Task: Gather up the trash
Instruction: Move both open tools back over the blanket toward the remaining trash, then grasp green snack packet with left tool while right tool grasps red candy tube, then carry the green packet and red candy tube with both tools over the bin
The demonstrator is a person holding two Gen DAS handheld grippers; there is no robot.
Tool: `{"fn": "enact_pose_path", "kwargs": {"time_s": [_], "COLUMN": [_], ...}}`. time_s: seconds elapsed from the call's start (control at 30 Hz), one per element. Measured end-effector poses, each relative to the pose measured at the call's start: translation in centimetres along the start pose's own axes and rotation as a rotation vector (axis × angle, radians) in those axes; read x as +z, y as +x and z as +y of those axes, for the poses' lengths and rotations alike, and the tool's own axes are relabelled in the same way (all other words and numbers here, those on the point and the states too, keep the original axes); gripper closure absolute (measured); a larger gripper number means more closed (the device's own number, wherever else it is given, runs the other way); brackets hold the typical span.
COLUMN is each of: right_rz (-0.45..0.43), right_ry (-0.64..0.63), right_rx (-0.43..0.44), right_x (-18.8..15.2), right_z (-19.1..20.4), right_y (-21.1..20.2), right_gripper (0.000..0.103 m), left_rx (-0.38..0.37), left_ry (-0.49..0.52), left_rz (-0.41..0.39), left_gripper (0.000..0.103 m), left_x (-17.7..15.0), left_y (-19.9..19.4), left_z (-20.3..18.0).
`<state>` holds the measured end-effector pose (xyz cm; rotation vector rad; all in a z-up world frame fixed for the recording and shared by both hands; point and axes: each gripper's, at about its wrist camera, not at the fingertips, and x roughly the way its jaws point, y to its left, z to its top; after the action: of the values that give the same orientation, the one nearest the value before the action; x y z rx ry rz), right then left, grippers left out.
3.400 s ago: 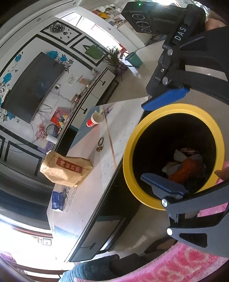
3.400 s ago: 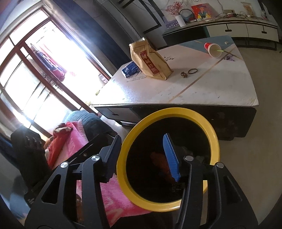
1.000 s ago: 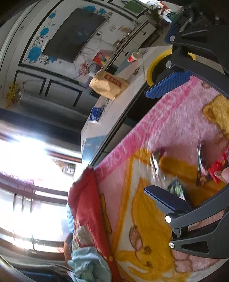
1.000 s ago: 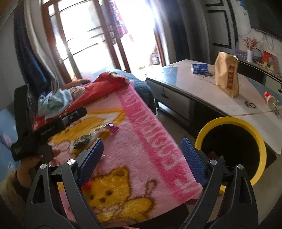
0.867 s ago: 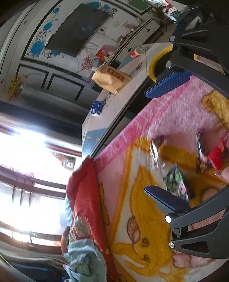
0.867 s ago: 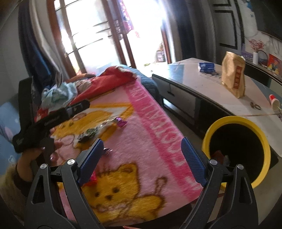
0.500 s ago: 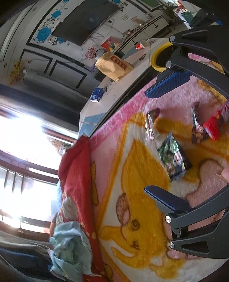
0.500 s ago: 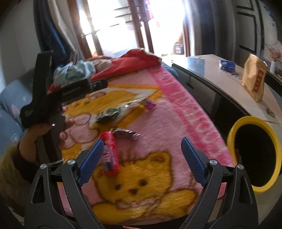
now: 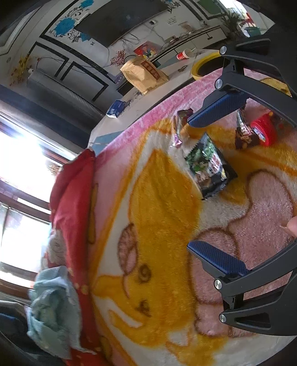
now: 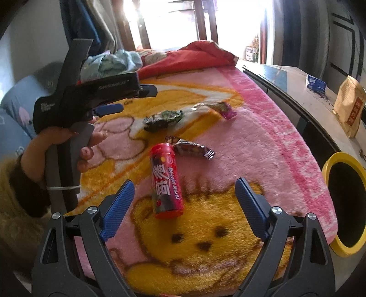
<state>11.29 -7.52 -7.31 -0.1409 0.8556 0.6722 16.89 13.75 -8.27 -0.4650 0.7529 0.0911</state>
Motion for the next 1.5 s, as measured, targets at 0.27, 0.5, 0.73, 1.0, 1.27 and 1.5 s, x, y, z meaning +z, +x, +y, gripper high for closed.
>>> {"fn": "enact_pose_path", "kwargs": {"time_s": [0.27, 0.5, 0.73, 1.0, 1.27, 1.5], "right_rz": [0.024, 0.057, 0.071, 0.076, 0.061, 0.017], "right_ry": [-0.041, -0.048, -0.057, -0.059, -0.061, -0.041], "right_rx": [-0.007, 0.002, 0.007, 0.021, 0.042, 0.043], "right_x": [-0.2, -0.4, -0.8, -1.0, -1.0, 0.1], "right_z": [0.8, 0.9, 0.9, 1.1, 0.9, 0.0], "right_y": [2.0, 3.8, 4.1, 3.6, 2.4, 0.6], "right_gripper": [0.022, 0.032, 0.066, 0.072, 0.074, 0.075], "left_rx": [-0.065, -0.032, 0.01, -0.022, -0.043, -0.065], "left_ry": [-0.012, 0.019, 0.044, 0.055, 0.06, 0.079], "left_rz": [0.08, 0.094, 0.081, 0.101, 0.074, 0.041], "left_gripper": [0.019, 0.032, 0.058, 0.085, 0.088, 0.088], "left_x": [-1.2, -2.0, -2.3, -2.4, -1.9, -1.5], "left_y": [2.1, 3.5, 3.9, 3.8, 2.3, 0.9], "left_z": [-0.1, -1.0, -1.7, -1.8, -1.8, -2.7]}}
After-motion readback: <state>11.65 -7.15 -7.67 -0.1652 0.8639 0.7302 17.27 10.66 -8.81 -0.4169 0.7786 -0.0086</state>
